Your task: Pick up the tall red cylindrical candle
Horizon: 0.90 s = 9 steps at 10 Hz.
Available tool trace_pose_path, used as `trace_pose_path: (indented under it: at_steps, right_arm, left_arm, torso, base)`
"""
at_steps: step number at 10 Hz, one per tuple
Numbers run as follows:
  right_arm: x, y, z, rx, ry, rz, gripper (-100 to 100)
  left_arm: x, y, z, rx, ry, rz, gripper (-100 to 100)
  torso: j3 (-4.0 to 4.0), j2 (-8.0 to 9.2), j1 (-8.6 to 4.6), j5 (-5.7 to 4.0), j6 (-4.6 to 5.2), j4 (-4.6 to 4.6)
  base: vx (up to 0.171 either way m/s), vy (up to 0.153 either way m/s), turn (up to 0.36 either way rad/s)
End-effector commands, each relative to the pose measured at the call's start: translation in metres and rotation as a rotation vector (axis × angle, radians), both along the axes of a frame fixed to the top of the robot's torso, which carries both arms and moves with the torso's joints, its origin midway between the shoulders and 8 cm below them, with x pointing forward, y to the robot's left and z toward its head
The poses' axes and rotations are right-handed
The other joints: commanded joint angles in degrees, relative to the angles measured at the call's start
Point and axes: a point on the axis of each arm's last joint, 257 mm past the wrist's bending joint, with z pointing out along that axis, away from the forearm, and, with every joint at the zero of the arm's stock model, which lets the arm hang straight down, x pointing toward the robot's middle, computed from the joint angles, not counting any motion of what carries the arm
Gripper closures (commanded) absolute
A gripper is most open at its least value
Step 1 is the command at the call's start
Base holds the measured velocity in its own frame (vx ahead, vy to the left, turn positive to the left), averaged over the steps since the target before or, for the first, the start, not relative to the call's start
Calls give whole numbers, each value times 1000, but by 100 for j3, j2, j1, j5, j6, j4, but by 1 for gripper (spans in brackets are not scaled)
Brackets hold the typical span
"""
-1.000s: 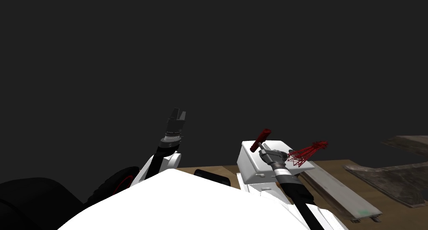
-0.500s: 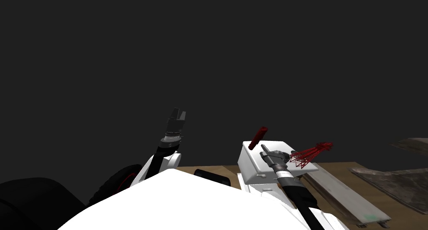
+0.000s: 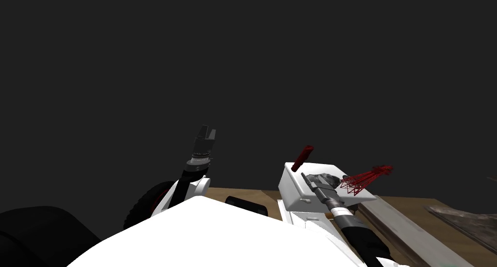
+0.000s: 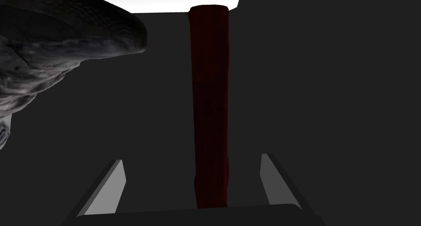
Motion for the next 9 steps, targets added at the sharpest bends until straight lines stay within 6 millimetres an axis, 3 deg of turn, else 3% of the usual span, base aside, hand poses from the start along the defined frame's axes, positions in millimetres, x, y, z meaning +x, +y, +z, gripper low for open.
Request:
trace_pose_path:
  at_steps: [1, 9]
  right_arm:
    - [-7, -8, -5, 6, 29, -9, -100]
    - [-19, 32, 14, 26, 43, 69, -100]
  left_arm:
    - [0, 0, 0, 0, 0, 0, 0]
    - [0, 0, 0, 0, 0, 0, 0]
  torso:
    - [0, 0, 0, 0, 0, 0]
    - [-40, -68, -23, -6, -2, -16]
  base:
    - [-18, -1, 22]
    - [86, -38, 33]
